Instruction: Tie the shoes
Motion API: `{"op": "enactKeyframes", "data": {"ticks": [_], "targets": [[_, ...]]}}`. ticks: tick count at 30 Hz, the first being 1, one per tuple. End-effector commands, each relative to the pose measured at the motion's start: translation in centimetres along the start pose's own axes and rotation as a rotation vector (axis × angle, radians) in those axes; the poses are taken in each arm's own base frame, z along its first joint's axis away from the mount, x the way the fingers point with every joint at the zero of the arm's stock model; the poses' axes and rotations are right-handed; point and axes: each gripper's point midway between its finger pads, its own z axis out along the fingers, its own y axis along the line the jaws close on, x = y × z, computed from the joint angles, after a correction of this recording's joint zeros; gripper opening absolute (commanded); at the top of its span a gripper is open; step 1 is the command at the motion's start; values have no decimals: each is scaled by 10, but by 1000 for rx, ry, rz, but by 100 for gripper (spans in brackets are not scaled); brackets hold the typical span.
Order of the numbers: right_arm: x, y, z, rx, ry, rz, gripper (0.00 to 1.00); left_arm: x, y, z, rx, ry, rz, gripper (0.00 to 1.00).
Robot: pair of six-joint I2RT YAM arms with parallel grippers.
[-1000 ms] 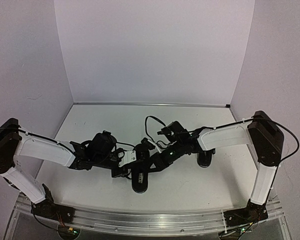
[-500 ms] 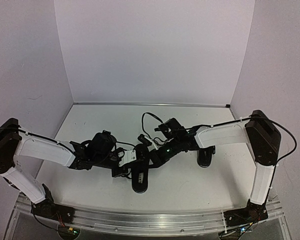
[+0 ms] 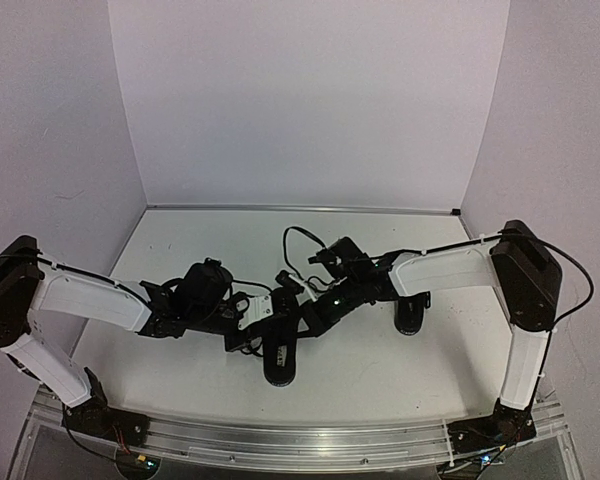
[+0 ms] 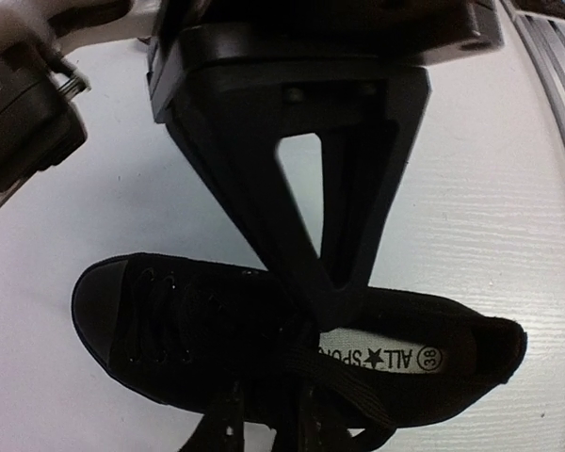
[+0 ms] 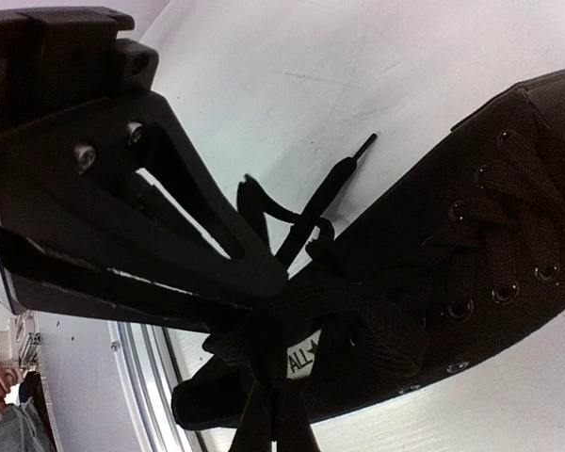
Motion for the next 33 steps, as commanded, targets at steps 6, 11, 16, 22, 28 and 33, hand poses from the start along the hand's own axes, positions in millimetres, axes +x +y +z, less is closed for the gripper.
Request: {"op": "enactKeyframes", "data": {"ticks": [6,11,16,22,28,33], "targets": [[4,4,-31,58,-43,-8,0,15,76,-48,-263,16,-245,43],[11,2,-37,74,-42,10,0,44,101,-47,-374,144,-422,41],[15,1,-39,82,-34,10,0,67,93,-34,-371,232,-757,42],[25,-1,-41,97,-18,14,0,44,64,-18,-241,82,-1094,48],[34,-4,-40,105,-3,28,0,38,58,-23,-260,-24,-1338,49],[40,-6,-41,112,3,35,0,47,43,-10,-340,44,-1415,46]]}}
